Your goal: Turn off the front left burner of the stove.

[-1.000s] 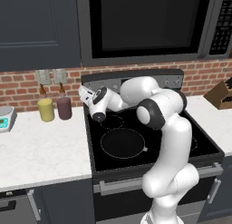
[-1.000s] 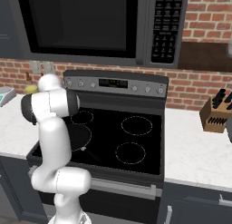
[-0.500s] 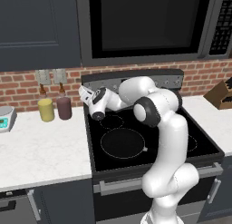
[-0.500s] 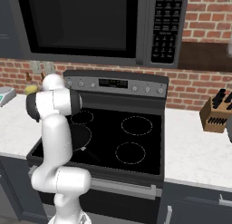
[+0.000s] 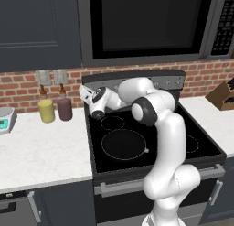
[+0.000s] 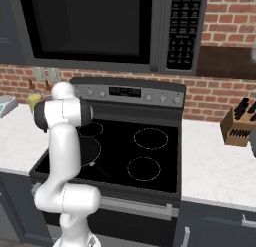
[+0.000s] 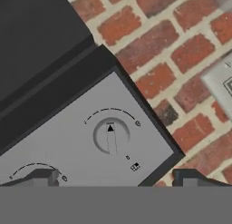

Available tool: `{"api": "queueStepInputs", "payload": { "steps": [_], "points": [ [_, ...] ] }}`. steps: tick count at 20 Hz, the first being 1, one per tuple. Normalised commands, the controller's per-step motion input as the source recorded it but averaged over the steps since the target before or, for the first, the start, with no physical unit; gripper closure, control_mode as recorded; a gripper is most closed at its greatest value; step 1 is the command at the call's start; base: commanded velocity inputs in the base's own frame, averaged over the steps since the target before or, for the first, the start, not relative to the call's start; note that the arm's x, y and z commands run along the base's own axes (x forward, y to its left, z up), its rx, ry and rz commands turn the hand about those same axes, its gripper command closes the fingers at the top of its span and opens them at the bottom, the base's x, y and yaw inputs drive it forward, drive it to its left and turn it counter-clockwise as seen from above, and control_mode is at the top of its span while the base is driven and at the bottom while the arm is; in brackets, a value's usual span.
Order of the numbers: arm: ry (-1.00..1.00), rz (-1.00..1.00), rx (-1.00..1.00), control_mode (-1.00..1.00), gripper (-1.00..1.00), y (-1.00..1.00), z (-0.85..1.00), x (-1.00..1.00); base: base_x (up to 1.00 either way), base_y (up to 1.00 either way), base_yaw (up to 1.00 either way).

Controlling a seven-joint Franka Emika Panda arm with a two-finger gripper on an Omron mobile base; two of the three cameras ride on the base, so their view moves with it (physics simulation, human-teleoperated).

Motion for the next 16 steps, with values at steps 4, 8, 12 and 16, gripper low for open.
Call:
{"api": "queueStepInputs", "payload": {
  "steps": [4,8,12,16],
  "points": [
    [0.0,0.0,0.0,-1.0,-1.0,0.06,-0.08,0.23,0.0,0.0,0.0],
    [-0.02,0.0,0.0,-1.0,-1.0,0.1,-0.06,0.19,0.0,0.0,0.0],
    [-0.02,0.0,0.0,-1.0,-1.0,0.08,-0.09,0.15,0.0,0.0,0.0],
    [-0.04,0.0,0.0,-1.0,-1.0,0.01,-0.09,0.14,0.0,0.0,0.0]
  ]
}}
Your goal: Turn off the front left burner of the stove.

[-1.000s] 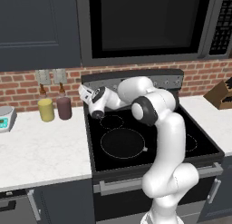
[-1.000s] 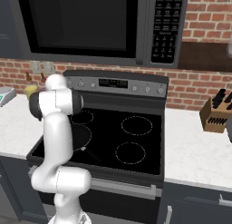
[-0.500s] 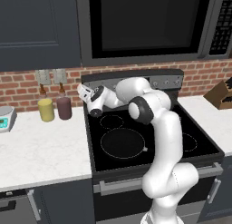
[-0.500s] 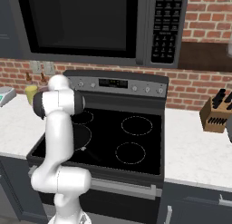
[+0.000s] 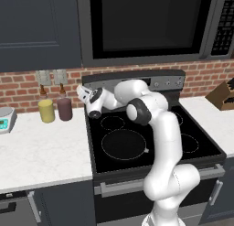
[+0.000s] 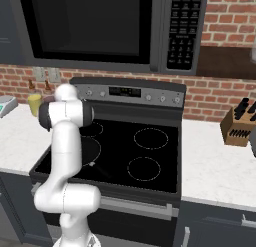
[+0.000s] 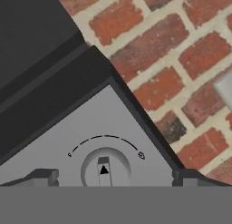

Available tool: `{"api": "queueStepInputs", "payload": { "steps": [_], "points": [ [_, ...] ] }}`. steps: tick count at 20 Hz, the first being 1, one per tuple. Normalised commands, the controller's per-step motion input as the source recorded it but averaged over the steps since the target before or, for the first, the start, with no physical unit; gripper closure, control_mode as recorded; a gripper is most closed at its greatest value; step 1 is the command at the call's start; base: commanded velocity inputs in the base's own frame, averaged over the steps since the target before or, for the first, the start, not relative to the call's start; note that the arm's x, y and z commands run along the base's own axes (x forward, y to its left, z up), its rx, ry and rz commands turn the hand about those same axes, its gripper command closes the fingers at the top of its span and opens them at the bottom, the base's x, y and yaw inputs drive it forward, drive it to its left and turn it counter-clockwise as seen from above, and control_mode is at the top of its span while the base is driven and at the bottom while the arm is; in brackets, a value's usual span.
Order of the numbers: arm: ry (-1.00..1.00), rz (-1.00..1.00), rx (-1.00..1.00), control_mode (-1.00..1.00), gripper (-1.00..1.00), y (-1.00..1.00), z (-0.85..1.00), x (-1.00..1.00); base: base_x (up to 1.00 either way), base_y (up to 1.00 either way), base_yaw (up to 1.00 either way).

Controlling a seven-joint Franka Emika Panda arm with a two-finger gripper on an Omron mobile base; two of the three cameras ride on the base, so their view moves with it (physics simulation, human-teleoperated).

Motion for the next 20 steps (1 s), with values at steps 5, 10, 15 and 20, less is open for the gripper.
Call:
{"api": "queueStepInputs", "payload": {
  "steps": [5,10,15,20],
  "points": [
    [-0.03,0.0,0.0,-1.0,-1.0,0.0,-0.15,0.08,0.0,0.0,0.0],
    [-0.01,0.0,0.0,-1.0,-1.0,0.0,-0.09,0.11,0.0,0.0,0.0],
    [-0.01,0.0,0.0,-1.0,-1.0,0.0,-0.05,0.09,0.0,0.0,0.0],
    [-0.01,0.0,0.0,-1.0,-1.0,0.0,-0.07,0.07,0.0,0.0,0.0]
  ]
}}
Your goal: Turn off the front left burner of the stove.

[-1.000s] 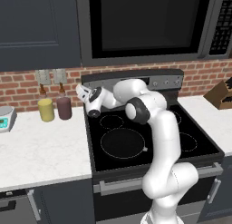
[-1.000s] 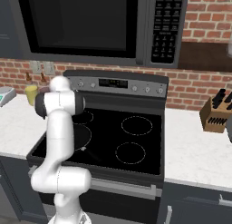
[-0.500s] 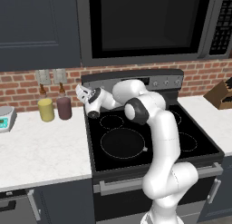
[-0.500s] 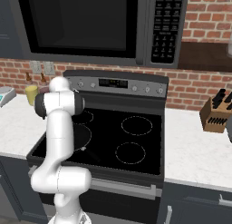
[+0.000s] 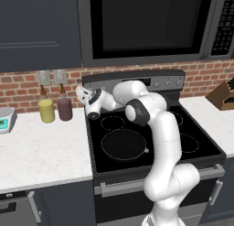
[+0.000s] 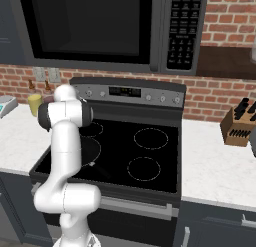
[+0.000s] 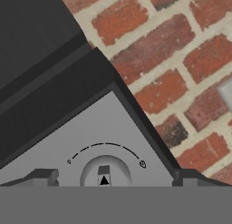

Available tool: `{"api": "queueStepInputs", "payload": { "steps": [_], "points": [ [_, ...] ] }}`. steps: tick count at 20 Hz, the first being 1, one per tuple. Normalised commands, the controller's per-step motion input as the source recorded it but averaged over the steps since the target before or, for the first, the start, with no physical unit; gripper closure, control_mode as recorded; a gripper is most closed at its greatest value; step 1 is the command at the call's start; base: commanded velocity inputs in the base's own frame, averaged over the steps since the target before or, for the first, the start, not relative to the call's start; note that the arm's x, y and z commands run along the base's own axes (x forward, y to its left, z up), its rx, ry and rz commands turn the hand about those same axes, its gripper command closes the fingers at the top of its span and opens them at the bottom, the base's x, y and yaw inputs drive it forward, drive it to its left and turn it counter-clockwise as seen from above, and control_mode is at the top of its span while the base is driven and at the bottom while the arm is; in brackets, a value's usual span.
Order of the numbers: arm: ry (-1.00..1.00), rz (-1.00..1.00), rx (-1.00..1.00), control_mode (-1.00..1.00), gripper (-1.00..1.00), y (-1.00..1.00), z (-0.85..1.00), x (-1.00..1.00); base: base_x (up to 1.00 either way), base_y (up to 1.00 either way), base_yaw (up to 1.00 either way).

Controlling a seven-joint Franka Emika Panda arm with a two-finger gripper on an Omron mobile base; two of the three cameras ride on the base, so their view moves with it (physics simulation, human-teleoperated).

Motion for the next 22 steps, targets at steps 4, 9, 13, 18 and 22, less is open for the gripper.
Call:
{"api": "queueStepInputs", "payload": {
  "steps": [4,9,13,18,22],
  "points": [
    [0.0,0.0,0.0,-1.0,-1.0,0.0,-0.1,0.13,0.0,0.0,0.0],
    [0.0,0.0,0.0,-1.0,1.0,0.0,-0.1,0.16,0.0,0.0,0.0],
    [-0.03,0.0,0.0,-1.0,1.0,0.0,-0.08,0.16,0.0,0.0,0.0],
    [-0.09,0.0,0.0,-1.0,1.0,-0.07,-0.11,0.11,0.0,0.0,0.0],
    [-0.1,0.0,0.0,-1.0,1.0,-0.13,-0.08,0.02,0.0,0.0,0.0]
  ]
}}
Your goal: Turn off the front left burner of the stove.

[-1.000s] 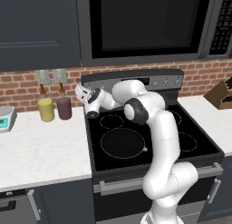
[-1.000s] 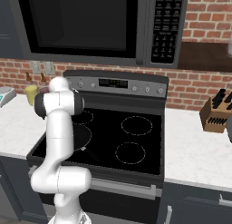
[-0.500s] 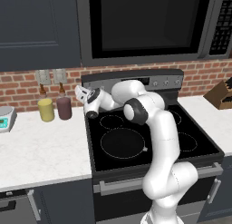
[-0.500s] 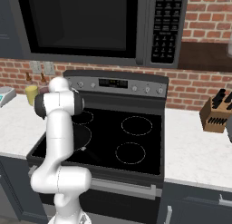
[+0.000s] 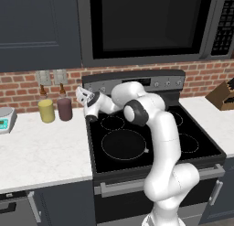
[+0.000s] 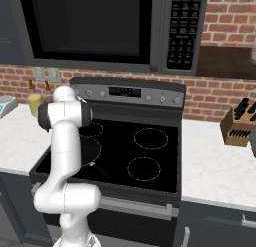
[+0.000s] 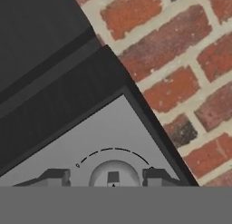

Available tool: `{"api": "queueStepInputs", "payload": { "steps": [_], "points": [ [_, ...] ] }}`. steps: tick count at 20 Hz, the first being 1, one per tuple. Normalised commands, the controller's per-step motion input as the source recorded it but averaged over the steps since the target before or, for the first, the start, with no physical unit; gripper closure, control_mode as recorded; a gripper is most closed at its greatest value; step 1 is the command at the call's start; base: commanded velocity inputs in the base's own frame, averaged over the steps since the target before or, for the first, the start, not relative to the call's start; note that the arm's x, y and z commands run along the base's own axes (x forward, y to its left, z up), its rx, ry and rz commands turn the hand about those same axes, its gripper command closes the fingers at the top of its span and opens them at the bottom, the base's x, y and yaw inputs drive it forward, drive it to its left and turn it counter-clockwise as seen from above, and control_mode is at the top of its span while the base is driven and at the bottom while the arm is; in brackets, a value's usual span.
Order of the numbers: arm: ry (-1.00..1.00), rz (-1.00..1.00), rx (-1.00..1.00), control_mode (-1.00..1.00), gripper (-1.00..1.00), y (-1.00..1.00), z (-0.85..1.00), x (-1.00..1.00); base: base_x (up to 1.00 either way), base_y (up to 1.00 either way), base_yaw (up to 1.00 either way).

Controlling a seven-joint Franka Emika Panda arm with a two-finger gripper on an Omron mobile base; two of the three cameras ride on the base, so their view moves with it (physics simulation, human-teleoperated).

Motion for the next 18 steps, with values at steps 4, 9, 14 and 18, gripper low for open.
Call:
{"api": "queueStepInputs", "payload": {
  "steps": [4,9,14,18],
  "points": [
    [-0.04,0.0,0.0,-1.0,1.0,-0.1,-0.01,0.01,0.0,0.0,0.0],
    [0.0,0.0,0.08,-1.0,1.0,-0.18,0.0,-0.01,0.0,0.0,0.0],
    [0.0,0.0,0.12,-1.0,1.0,-0.02,0.02,0.05,0.0,0.0,0.0],
    [0.0,0.0,0.13,-1.0,1.0,0.0,0.0,0.1,0.0,0.0,0.0]
  ]
}}
